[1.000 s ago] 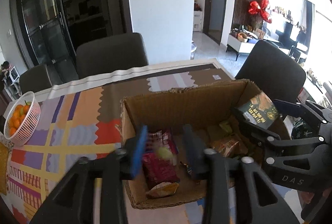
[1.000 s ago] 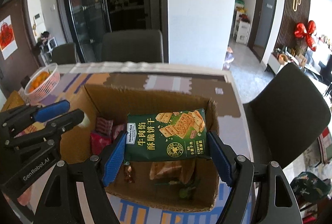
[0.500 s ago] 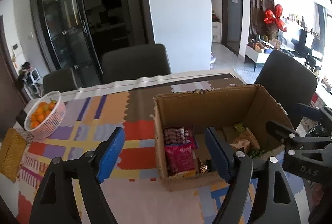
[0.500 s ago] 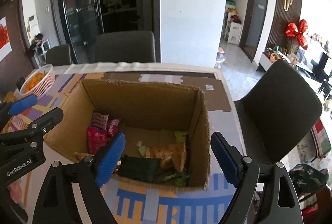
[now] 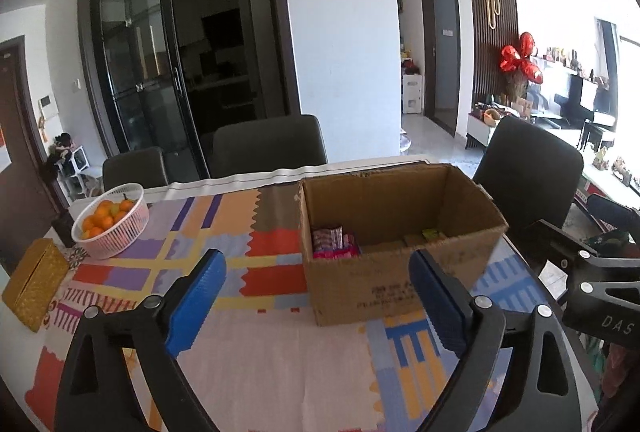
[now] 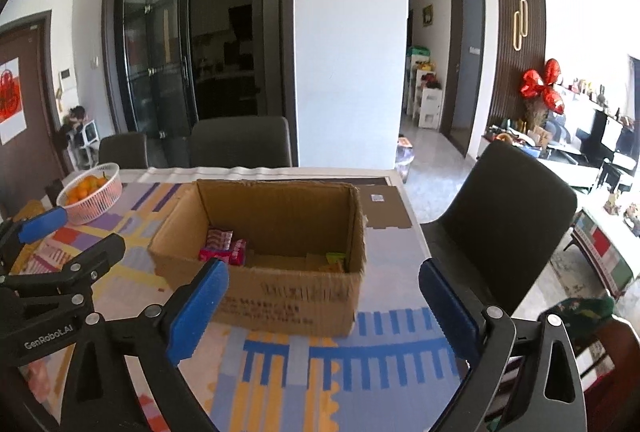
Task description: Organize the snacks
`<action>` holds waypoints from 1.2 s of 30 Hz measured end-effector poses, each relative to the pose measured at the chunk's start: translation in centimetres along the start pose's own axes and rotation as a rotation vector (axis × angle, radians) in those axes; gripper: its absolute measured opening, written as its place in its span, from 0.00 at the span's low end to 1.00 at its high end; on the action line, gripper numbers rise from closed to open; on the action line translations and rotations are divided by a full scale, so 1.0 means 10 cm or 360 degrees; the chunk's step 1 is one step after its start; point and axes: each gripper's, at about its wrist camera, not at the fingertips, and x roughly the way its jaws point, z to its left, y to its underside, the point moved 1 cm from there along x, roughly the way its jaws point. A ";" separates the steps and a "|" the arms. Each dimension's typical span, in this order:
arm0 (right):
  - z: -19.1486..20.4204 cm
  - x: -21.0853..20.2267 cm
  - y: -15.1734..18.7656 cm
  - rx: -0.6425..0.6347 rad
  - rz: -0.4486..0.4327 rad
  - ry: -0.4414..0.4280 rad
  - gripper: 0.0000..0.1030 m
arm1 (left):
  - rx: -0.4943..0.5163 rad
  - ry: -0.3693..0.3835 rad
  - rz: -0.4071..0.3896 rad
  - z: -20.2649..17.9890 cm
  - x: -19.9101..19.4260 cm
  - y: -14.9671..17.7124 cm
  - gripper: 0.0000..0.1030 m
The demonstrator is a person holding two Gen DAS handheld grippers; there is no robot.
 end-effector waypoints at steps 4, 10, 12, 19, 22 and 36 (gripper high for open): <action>-0.02 -0.25 0.14 0.0003 -0.0033 0.0003 0.95 | 0.0007 -0.0021 -0.0042 -0.03 -0.27 0.15 0.96; -0.07 -0.64 0.39 0.0024 -0.0110 0.0055 0.95 | -0.0036 0.0017 -0.0085 -0.05 -0.65 0.35 0.97; -0.09 -0.76 0.45 0.0042 -0.0138 0.0062 0.95 | -0.0041 0.0035 -0.0097 -0.06 -0.77 0.41 0.98; -0.10 -1.13 0.61 0.0065 -0.0195 0.0043 0.95 | -0.0076 0.0037 -0.0131 -0.08 -1.10 0.58 1.00; -0.09 -1.24 0.69 0.0067 -0.0201 0.0054 0.95 | -0.0064 0.0027 -0.0159 -0.08 -1.24 0.66 1.00; 0.03 -1.63 0.93 -0.0039 -0.0257 0.0120 0.95 | -0.0047 0.0032 -0.0180 -0.05 -1.54 0.88 1.00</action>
